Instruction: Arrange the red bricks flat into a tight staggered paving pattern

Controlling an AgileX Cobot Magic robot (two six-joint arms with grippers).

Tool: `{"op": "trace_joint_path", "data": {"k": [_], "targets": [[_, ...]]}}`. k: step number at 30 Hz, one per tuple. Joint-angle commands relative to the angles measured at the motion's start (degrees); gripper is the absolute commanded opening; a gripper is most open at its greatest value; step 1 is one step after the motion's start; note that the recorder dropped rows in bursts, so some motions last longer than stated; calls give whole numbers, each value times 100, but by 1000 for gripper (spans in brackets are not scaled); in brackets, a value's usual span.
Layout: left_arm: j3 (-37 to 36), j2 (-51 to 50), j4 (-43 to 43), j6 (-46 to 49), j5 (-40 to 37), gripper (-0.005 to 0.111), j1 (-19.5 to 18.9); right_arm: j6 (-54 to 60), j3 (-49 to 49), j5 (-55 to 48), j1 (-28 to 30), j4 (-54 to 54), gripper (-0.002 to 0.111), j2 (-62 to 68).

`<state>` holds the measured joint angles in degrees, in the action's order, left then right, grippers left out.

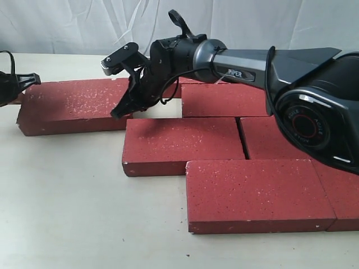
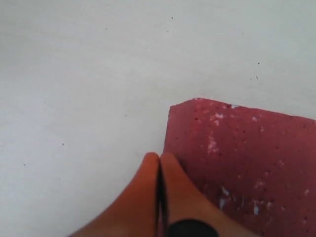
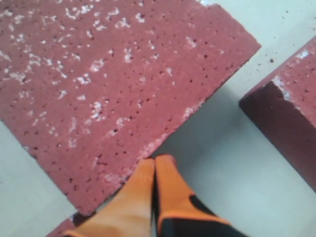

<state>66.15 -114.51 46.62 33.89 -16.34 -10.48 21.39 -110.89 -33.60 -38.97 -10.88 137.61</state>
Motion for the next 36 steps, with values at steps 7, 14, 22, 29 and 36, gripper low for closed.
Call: {"op": "trace_joint_path", "data": {"k": [7, 14, 22, 29, 36], "targets": [[21, -8, 277, 269, -662, 0, 262, -185, -22, -60, 69, -202, -1, -3], [21, -8, 285, 273, -612, 0, 287, -185, -22, -523, 69, 9, -1, -103], [21, -8, 381, 293, -611, 0, 287, -401, -22, -570, 69, 640, -1, -103], [21, -8, 424, 573, -384, 0, 180, -574, -22, -788, 69, 1145, -1, -220], [21, -8, 326, 573, -449, 0, 84, -987, -22, -1283, 69, 1505, -1, -267]]}}
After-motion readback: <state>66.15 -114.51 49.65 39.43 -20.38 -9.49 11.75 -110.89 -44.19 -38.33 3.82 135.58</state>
